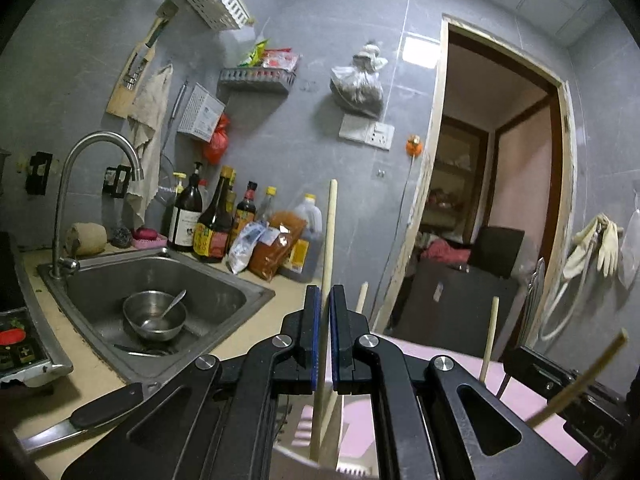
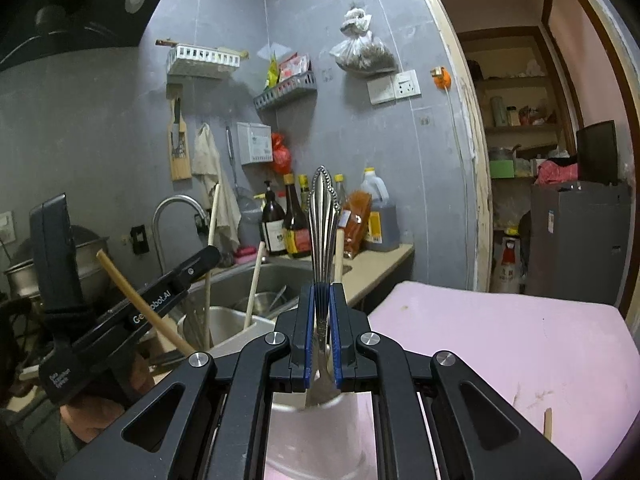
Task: Organize utensils
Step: 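Lower the fork into the white holder with the right tool while the left lowers the chopstick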
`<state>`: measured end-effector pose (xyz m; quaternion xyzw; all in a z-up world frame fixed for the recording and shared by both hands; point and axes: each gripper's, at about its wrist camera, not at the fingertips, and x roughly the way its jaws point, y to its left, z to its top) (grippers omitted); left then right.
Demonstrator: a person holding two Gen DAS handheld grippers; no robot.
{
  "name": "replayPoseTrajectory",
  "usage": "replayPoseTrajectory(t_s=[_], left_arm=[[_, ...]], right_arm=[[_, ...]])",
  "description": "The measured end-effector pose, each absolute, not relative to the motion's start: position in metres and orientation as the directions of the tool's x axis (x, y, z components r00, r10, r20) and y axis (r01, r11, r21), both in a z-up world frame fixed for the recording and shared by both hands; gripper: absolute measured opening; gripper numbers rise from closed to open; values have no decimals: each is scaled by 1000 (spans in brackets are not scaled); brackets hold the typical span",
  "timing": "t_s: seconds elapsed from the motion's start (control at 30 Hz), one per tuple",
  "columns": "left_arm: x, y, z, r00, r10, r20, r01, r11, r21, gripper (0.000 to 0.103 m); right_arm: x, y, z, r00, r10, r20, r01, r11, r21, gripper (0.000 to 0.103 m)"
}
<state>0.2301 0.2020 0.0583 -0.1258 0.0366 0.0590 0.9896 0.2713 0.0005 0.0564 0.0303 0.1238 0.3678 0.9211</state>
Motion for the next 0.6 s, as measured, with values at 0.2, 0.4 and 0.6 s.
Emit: replayPoseTrajectory(t_s=[0.2,0.4,0.6], left_arm=[[224,199,51,984,52,-169,-92,966,-241,3],[219,198,42,966,-15,-258,-57,962,-267,5],[198,201,51,971,-20,-238,-58,948,-312,41]], right_arm=[[270,1,49,677,693,-248,-678,718,157,6],[267,-3,49,681,683,-265,-670,727,150,9],[259,-15,56,700,673,-239,-658,738,151,25]])
